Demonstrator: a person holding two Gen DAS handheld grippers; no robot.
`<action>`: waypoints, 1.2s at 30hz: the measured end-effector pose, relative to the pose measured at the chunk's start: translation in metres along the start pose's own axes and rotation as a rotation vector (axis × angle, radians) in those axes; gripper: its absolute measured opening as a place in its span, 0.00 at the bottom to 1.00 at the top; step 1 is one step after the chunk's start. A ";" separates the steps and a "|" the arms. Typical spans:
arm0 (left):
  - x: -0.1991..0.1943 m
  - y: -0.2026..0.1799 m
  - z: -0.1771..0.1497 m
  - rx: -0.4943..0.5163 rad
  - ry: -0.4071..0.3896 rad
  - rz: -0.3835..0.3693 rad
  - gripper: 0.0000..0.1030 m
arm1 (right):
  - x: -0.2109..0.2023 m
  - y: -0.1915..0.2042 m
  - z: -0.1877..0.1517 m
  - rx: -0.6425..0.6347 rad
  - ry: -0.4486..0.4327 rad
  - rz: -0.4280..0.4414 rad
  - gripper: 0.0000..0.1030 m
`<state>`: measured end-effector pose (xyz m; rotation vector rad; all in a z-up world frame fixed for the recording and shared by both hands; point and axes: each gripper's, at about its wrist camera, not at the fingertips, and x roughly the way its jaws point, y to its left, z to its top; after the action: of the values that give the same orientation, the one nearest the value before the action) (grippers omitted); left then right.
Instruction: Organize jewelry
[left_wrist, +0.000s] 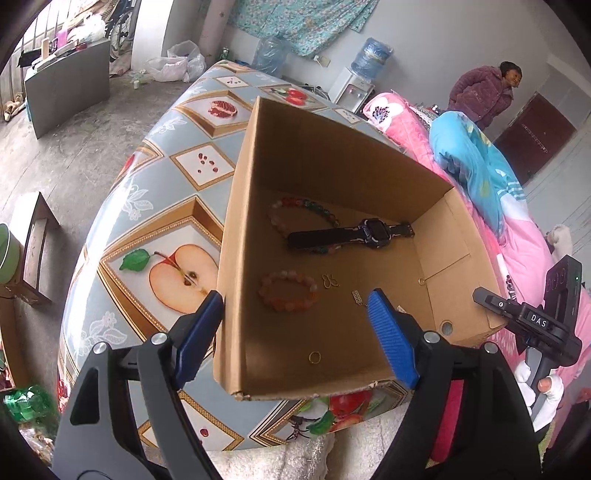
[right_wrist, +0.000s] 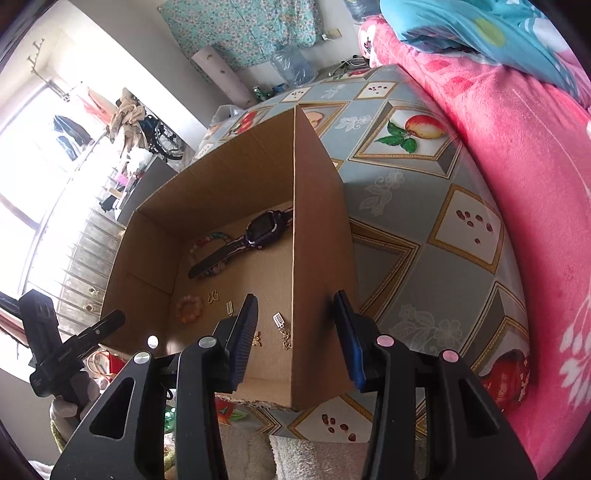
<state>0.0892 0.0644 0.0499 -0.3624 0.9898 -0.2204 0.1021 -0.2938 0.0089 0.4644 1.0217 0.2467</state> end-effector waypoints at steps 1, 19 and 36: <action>-0.001 0.001 -0.003 0.007 -0.021 -0.005 0.74 | -0.001 0.000 -0.003 -0.006 -0.015 0.001 0.41; -0.084 -0.043 -0.081 0.210 -0.375 0.358 0.92 | -0.080 0.078 -0.118 -0.332 -0.468 -0.230 0.94; -0.016 -0.064 -0.080 0.173 -0.095 0.397 0.92 | -0.016 0.073 -0.107 -0.203 -0.123 -0.187 0.94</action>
<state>0.0122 -0.0053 0.0477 -0.0143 0.9209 0.0715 0.0026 -0.2095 0.0095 0.1960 0.9023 0.1505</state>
